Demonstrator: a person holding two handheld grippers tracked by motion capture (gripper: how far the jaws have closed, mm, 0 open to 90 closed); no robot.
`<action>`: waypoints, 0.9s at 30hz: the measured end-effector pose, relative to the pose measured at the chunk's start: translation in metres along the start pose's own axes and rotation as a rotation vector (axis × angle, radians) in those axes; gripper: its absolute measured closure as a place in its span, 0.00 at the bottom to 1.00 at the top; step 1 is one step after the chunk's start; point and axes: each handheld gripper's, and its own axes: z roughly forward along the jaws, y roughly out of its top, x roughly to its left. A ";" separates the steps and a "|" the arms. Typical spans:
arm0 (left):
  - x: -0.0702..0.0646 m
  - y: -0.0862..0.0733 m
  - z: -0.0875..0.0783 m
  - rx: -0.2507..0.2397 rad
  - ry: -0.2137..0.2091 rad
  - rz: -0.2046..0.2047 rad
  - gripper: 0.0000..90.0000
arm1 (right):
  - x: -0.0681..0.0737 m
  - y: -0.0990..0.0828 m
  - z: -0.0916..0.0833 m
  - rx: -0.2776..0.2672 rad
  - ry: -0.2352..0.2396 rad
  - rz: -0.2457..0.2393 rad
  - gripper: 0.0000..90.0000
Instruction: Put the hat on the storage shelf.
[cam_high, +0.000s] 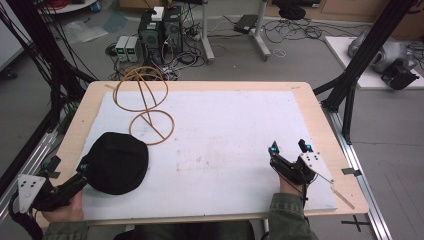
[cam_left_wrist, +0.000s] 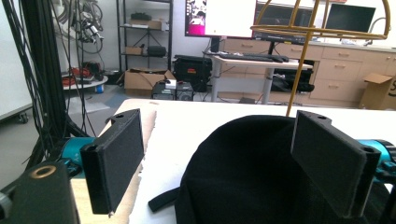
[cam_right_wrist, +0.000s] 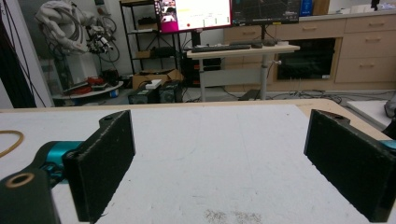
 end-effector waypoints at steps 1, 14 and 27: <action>0.000 0.000 0.000 -0.003 -0.002 -0.001 0.19 | 0.000 0.000 0.001 0.002 0.002 0.004 0.09; 0.005 0.000 -0.008 0.010 -0.010 -0.007 0.19 | 0.007 -0.001 0.011 0.011 0.042 -0.003 0.09; 0.006 -0.001 -0.004 0.014 -0.007 -0.013 0.19 | 0.008 -0.001 0.010 0.013 0.037 -0.005 0.09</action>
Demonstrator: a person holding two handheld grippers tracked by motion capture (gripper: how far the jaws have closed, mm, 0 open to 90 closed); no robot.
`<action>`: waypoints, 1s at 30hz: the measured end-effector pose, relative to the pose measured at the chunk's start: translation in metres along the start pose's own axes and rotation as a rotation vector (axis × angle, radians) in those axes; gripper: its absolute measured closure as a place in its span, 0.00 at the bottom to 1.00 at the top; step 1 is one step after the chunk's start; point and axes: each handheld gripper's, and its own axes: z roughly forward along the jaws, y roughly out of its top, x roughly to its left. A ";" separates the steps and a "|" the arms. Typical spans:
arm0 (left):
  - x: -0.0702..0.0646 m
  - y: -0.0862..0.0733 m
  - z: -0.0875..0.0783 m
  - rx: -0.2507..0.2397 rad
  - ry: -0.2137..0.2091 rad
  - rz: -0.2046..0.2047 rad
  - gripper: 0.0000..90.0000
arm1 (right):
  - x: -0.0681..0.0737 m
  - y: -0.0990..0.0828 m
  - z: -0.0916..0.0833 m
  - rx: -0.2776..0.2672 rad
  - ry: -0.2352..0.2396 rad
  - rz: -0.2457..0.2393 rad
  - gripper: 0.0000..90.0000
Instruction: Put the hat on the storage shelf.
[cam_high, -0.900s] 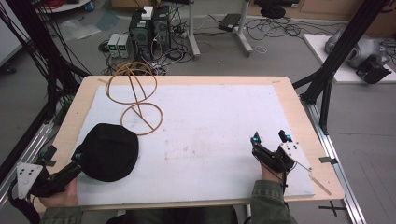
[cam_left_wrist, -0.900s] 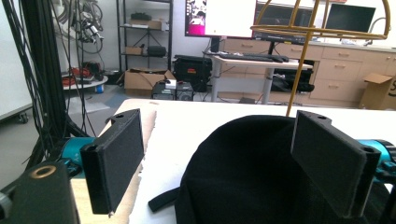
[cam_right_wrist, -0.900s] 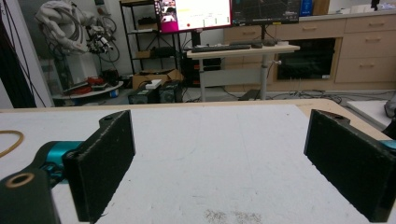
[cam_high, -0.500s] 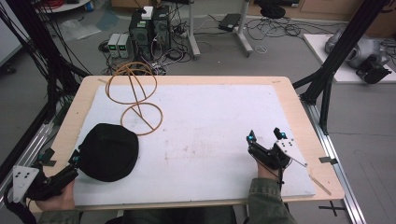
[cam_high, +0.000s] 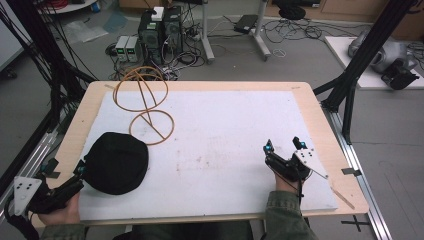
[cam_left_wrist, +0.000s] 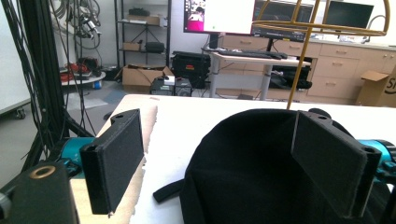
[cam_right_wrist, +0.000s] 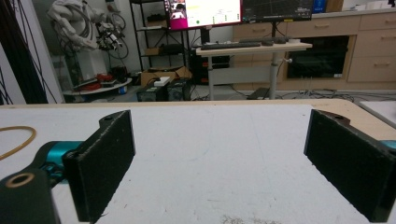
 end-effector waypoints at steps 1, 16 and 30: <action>0.000 0.000 0.001 0.002 0.000 0.000 0.19 | -0.001 0.000 0.000 -0.005 -0.001 -0.008 0.09; 0.003 0.006 0.007 0.040 -0.138 -0.024 0.18 | -0.001 -0.001 0.001 0.008 0.016 -0.005 0.09; -0.009 0.007 0.018 0.129 -0.249 0.009 0.18 | -0.001 -0.001 0.001 0.017 0.020 -0.008 0.09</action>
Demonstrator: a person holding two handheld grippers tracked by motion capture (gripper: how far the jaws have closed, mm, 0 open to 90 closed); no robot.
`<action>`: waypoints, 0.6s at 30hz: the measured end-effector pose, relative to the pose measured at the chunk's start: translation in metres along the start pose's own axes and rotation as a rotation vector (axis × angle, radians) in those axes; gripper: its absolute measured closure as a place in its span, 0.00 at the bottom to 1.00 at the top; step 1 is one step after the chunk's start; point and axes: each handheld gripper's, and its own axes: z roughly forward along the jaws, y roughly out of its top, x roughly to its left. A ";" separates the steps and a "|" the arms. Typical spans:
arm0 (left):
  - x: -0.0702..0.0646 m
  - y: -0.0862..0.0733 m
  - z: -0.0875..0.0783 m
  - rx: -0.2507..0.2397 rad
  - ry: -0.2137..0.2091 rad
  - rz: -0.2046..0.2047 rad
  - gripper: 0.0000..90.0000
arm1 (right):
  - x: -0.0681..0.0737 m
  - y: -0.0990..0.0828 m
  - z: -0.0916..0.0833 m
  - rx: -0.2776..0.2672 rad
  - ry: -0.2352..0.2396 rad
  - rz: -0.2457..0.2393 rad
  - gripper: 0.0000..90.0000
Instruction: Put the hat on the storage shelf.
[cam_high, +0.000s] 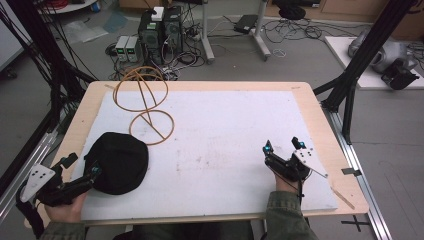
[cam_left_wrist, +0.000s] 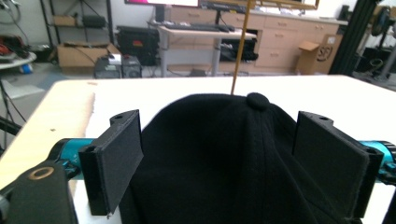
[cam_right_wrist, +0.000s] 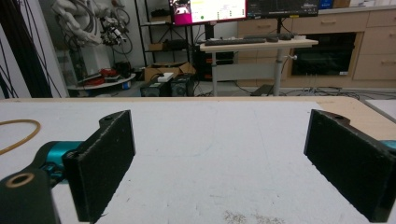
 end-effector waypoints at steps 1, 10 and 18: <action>0.000 0.000 0.001 0.003 -0.008 -0.003 0.18 | 0.000 0.000 0.000 -0.001 -0.001 -0.004 0.09; -0.002 -0.001 0.008 0.074 -0.057 0.012 0.19 | 0.001 -0.001 0.001 0.014 0.021 0.000 0.09; 0.000 -0.004 0.013 0.139 -0.084 0.027 0.23 | 0.001 -0.001 0.001 0.013 0.024 -0.007 0.09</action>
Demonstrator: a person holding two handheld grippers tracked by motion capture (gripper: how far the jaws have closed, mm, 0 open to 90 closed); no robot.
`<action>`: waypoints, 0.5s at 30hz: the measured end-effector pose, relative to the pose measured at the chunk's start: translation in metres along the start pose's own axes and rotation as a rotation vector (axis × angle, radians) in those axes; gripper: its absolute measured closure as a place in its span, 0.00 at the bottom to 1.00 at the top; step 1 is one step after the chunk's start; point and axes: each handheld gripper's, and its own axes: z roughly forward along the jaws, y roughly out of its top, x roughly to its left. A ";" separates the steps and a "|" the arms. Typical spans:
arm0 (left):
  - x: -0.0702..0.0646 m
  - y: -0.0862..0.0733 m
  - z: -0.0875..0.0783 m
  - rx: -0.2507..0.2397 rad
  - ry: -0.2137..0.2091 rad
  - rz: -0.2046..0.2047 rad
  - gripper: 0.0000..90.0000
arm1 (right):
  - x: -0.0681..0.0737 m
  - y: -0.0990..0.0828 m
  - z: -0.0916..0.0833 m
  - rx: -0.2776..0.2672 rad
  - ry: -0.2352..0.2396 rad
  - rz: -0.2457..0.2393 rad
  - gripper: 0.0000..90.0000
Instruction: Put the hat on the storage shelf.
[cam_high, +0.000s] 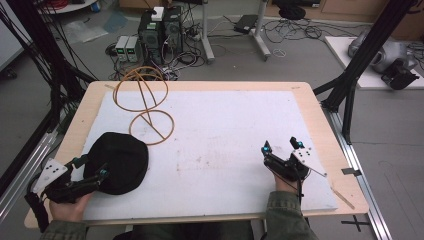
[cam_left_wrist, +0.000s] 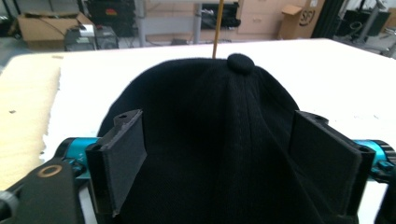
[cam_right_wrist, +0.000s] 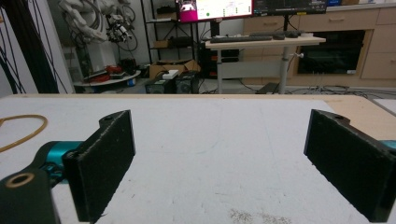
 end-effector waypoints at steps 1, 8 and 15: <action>0.000 0.000 0.000 0.006 -0.003 0.005 0.26 | 0.000 0.000 0.000 0.000 0.001 -0.001 0.09; 0.000 -0.001 0.001 0.030 -0.014 0.016 0.31 | 0.000 0.000 0.000 -0.001 0.002 0.004 0.09; 0.000 -0.002 0.004 0.063 -0.037 0.009 0.45 | 0.000 0.000 0.001 -0.002 0.002 -0.004 0.09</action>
